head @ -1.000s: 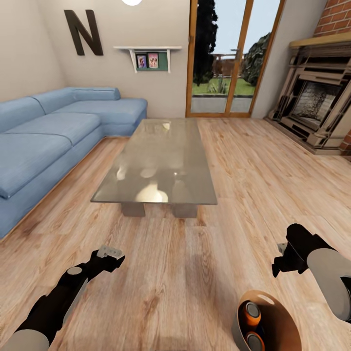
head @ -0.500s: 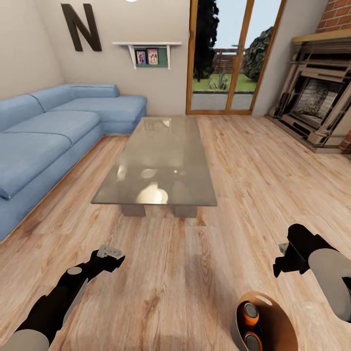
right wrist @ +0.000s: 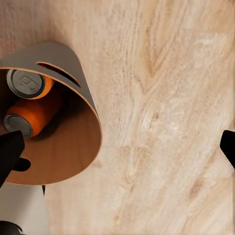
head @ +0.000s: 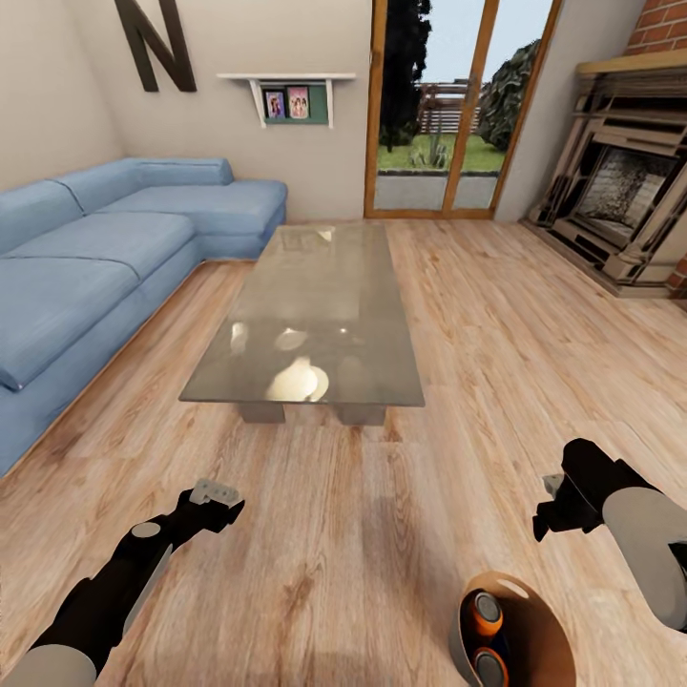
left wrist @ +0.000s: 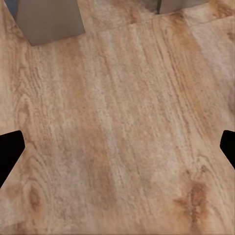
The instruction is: Put the three can of soda from the living room inside the tash can in the kitchen.
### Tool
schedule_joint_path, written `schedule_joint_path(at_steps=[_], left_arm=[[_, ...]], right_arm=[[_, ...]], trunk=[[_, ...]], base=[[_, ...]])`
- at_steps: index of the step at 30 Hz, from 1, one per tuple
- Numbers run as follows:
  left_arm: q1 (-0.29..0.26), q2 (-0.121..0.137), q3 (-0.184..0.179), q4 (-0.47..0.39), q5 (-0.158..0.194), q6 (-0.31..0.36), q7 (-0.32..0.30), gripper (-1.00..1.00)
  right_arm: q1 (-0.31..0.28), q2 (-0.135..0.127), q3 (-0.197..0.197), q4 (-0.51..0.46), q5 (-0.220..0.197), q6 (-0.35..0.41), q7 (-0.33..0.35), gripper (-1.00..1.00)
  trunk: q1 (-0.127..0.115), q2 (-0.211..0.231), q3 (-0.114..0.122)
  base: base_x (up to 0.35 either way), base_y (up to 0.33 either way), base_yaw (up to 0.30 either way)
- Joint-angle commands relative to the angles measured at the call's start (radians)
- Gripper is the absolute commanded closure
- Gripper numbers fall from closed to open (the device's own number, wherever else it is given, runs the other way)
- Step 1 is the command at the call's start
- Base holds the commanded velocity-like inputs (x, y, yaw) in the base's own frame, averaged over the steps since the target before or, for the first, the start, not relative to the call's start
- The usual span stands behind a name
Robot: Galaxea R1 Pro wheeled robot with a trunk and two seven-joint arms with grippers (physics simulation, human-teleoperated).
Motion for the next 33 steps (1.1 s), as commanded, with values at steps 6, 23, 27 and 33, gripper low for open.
schedule_joint_path(at_steps=[6, 23, 27, 33], left_arm=[[0.000, 0.000, 0.000, 0.000, -0.001, 0.000, 0.000, -1.00], [0.000, 0.000, 0.000, 0.015, -0.001, 0.000, 0.022, -1.00], [0.000, 0.000, 0.000, 0.019, 0.000, -0.001, 0.024, -1.00], [0.000, 0.000, 0.000, 0.022, -0.001, -0.001, 0.023, -1.00]], right_arm=[[0.023, 0.001, -0.001, -0.008, -0.003, -0.036, -0.001, -1.00], [0.225, 0.003, -0.012, -0.182, -0.012, -0.176, 0.019, -1.00], [0.254, 0.002, -0.016, -0.192, -0.012, -0.227, 0.022, -1.00], [0.310, -0.006, -0.022, -0.199, -0.011, -0.360, 0.042, -1.00]], trunk=[[-0.023, 0.042, 0.010], [-0.088, 0.161, 0.059], [-0.104, 0.189, 0.072], [-0.127, 0.231, 0.091]], base=[[0.000, 0.000, 0.000], [0.000, 0.000, 0.000], [0.000, 0.000, 0.000], [0.000, 0.000, 0.000]])
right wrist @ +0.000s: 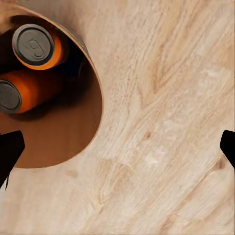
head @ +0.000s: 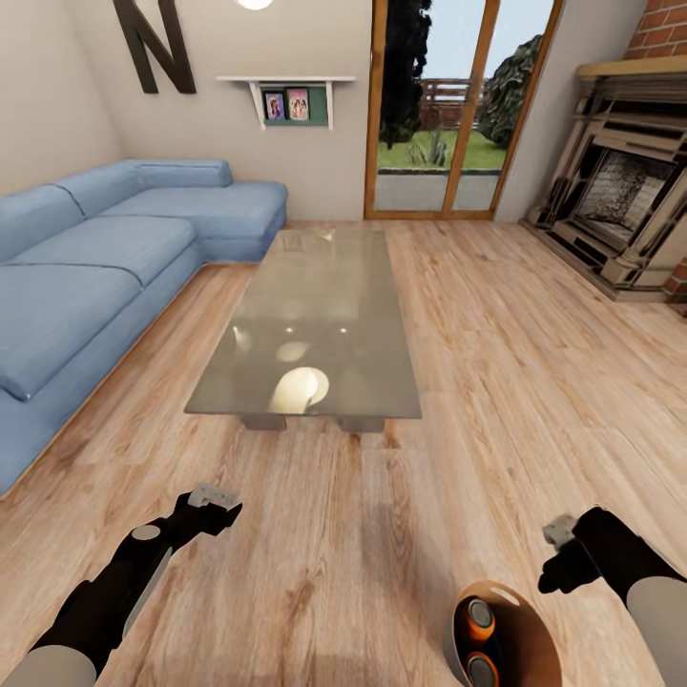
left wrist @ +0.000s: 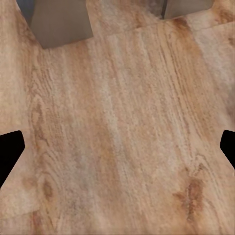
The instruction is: Put the three can of soda from the living room inside the tash can in the kitchen.
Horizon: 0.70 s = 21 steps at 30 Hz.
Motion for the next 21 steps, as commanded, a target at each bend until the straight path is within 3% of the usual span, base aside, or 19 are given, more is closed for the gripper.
schedule_joint_path(at_steps=[1, 9, 11, 13, 15, 16, 21], left_arm=[[0.000, 0.000, 0.000, 0.000, 0.000, 0.000, 0.000, -1.00], [0.000, 0.000, -0.001, 0.003, -0.001, -0.003, 0.001, -1.00], [0.000, 0.001, -0.001, 0.015, -0.001, -0.008, 0.001, -1.00], [0.000, 0.001, -0.001, 0.036, 0.000, -0.011, 0.001, -1.00], [0.000, 0.001, -0.001, 0.075, 0.002, -0.014, 0.002, -1.00], [0.000, 0.001, -0.002, 0.103, 0.003, -0.021, 0.002, -1.00], [0.000, 0.001, 0.002, 0.141, 0.002, -0.044, 0.003, -1.00]], right_arm=[[0.007, -0.003, -0.001, 0.000, 0.000, -0.016, 0.003, -1.00], [0.098, -0.034, -0.004, 0.000, -0.001, -0.152, 0.012, -1.00], [0.123, -0.043, -0.021, 0.000, -0.001, -0.182, 0.013, -1.00], [0.141, -0.046, -0.049, 0.001, -0.001, -0.202, 0.014, -1.00], [0.177, -0.050, -0.103, 0.002, -0.001, -0.242, 0.014, -1.00], [0.211, -0.052, -0.153, 0.002, 0.000, -0.296, 0.017, -1.00], [0.254, -0.053, -0.205, 0.004, -0.001, -0.360, 0.020, -1.00]], trunk=[[-0.004, 0.007, 0.003], [-0.035, 0.063, 0.028], [-0.042, 0.077, 0.035], [-0.050, 0.091, 0.041], [-0.058, 0.105, 0.047], [-0.061, 0.112, 0.050], [-0.081, 0.147, 0.066]], base=[[0.000, 0.000, 0.000], [0.000, 0.000, 0.000], [0.000, 0.000, 0.000], [0.000, 0.000, 0.000], [0.000, 0.000, 0.000], [0.000, 0.000, 0.000], [0.000, 0.000, 0.000]])
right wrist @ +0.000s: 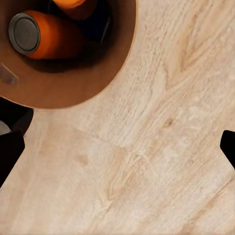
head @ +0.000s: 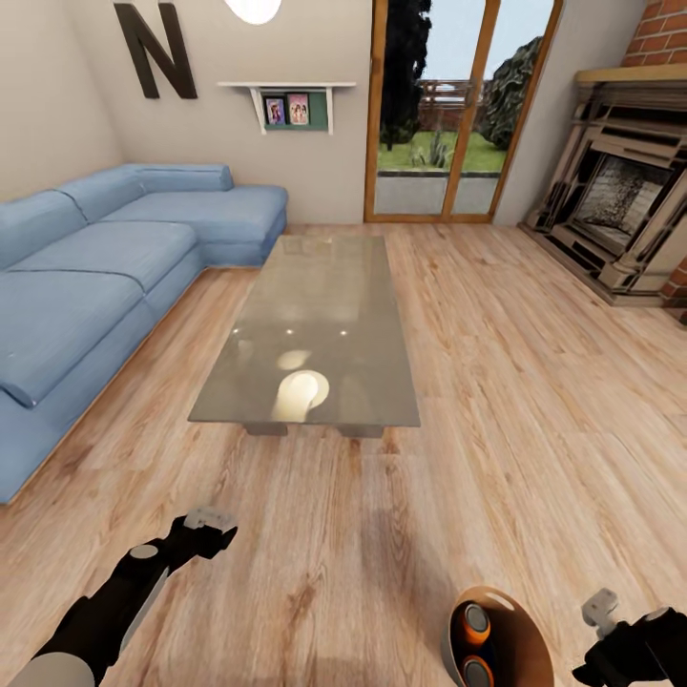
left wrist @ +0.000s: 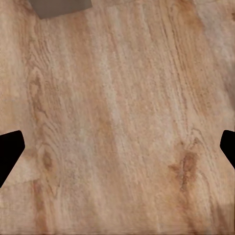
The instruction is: Put the three can of soda from the living room inside the tash can in the kitchen.
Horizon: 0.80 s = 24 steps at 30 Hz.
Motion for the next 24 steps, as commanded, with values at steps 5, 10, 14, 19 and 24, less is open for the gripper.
schedule_joint_path(at_steps=[5, 10, 14, 19, 24], left_arm=[[0.001, 0.003, 0.005, 0.181, 0.006, -0.057, 0.004, -1.00], [0.001, 0.007, 0.006, 0.349, 0.009, -0.123, 0.046, -1.00], [0.001, 0.010, 0.007, 0.462, 0.010, -0.166, 0.096, -1.00], [0.002, 0.012, 0.007, 0.546, 0.010, -0.185, 0.156, -1.00], [0.014, 0.012, 0.007, 0.597, 0.012, -0.202, 0.171, -1.00]], right_arm=[[0.055, 0.002, -0.024, 0.003, -0.003, -0.031, -0.003, -1.00], [0.083, 0.006, -0.038, 0.006, -0.007, -0.079, -0.006, -1.00], [0.091, 0.007, -0.077, 0.010, -0.015, -0.111, -0.003, -1.00], [0.095, 0.007, -0.099, 0.015, -0.018, -0.125, -0.002, -1.00], [0.115, 0.007, -0.104, 0.018, -0.020, -0.133, -0.001, -1.00]], trunk=[[-0.019, 0.035, 0.016], [-0.038, 0.070, 0.031], [-0.054, 0.098, 0.044], [-0.073, 0.133, 0.060], [-0.092, 0.168, 0.075]], base=[[0.000, 0.000, 0.000], [0.000, 0.000, 0.000], [0.000, 0.000, 0.000], [0.000, 0.000, 0.000], [0.000, 0.000, 0.000]])
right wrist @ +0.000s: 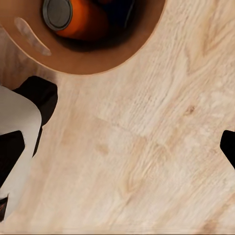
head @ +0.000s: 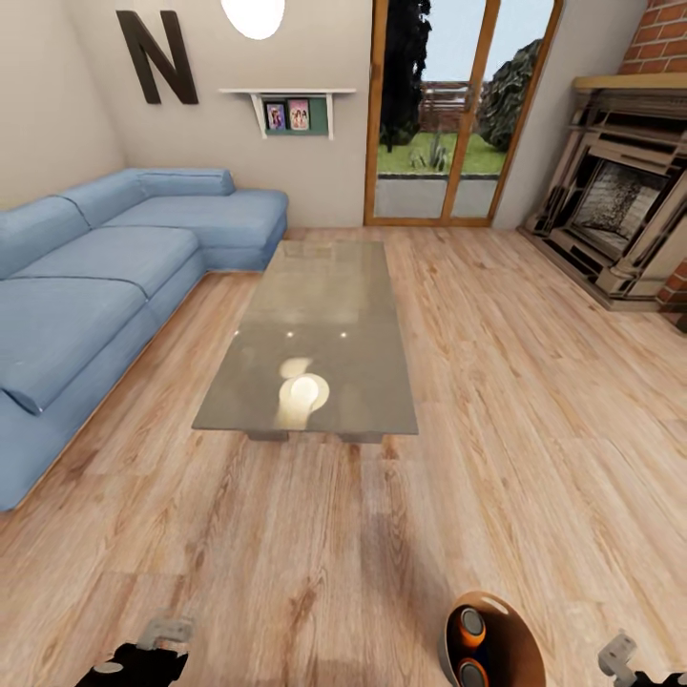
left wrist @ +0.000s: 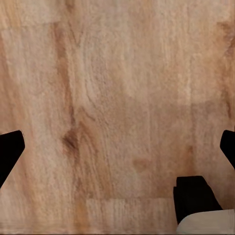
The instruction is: Put the three can of soda from the living room inside the tash can in the kitchen.
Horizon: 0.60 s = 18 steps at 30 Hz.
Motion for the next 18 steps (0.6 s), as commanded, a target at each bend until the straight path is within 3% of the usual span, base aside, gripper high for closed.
schedule_joint_path(at_steps=[1, 7, 10, 18], left_arm=[[0.008, 0.000, 0.000, 0.004, 0.001, -0.009, 0.001, -1.00], [0.098, 0.001, 0.001, 0.017, 0.004, -0.204, 0.000, -1.00], [0.136, 0.001, 0.001, 0.018, 0.004, -0.322, -0.004, -1.00], [0.187, 0.002, 0.001, 0.020, 0.004, -0.476, -0.006, -1.00]], right_arm=[[0.006, 0.000, -0.001, 0.000, -0.001, -0.005, 0.000, -1.00], [0.061, 0.002, -0.009, -0.002, -0.005, -0.063, 0.000, -1.00], [0.103, 0.003, -0.031, -0.003, -0.035, -0.135, 0.000, -1.00], [0.191, 0.000, -0.048, -0.004, -0.083, -0.215, -0.002, -1.00]], trunk=[[-0.004, 0.007, 0.003], [-0.027, 0.049, 0.022], [-0.038, 0.070, 0.032], [-0.069, 0.126, 0.057]], base=[[0.000, 0.000, 0.000], [0.000, 0.000, 0.000], [0.000, 0.000, 0.000], [0.000, 0.000, 0.000]])
